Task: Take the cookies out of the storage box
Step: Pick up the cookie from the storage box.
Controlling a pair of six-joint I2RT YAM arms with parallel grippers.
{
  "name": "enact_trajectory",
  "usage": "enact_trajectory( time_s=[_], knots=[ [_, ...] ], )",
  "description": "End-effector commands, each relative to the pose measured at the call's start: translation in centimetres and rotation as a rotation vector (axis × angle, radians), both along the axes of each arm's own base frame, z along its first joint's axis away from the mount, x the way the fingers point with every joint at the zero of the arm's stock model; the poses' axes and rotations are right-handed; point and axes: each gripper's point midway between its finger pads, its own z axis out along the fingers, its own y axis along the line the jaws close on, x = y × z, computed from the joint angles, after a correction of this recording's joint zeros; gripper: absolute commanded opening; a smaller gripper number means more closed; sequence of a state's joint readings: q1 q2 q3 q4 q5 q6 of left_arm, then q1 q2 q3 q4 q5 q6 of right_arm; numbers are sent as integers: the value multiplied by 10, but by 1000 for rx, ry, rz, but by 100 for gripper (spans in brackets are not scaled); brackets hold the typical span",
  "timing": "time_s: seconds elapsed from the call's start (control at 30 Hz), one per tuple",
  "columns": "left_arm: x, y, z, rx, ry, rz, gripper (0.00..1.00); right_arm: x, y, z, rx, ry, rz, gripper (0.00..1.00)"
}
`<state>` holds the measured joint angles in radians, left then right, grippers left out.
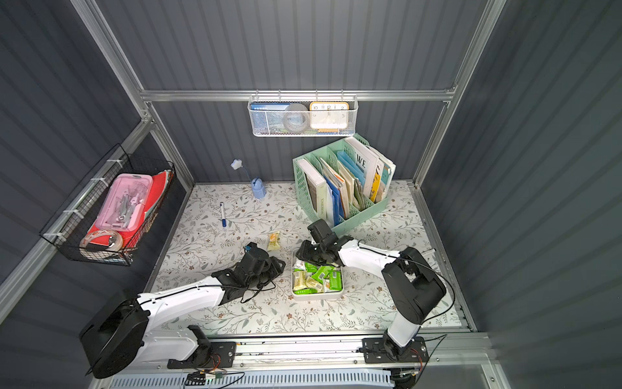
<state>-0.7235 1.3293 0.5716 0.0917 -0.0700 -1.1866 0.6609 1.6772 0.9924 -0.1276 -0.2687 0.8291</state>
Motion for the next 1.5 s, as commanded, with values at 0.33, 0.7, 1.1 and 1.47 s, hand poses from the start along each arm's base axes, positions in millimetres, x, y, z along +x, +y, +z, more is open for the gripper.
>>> enact_trajectory(
  time_s=[0.33, 0.7, 1.1, 1.47],
  knots=[
    [7, -27, -11, -62, 5, -40, 43, -2, -19, -14, -68, 14, -51, 42],
    [7, -32, -20, -59, 23, -41, 35, 0, -3, -34, -5, 73, -28, 37],
    [9, -34, -15, -61, 16, -38, 34, 2, -5, -27, 10, 57, -28, 15],
    [9, -12, 18, -39, -31, 41, 37, 0, -11, -3, 35, 22, -33, 0]
  ],
)
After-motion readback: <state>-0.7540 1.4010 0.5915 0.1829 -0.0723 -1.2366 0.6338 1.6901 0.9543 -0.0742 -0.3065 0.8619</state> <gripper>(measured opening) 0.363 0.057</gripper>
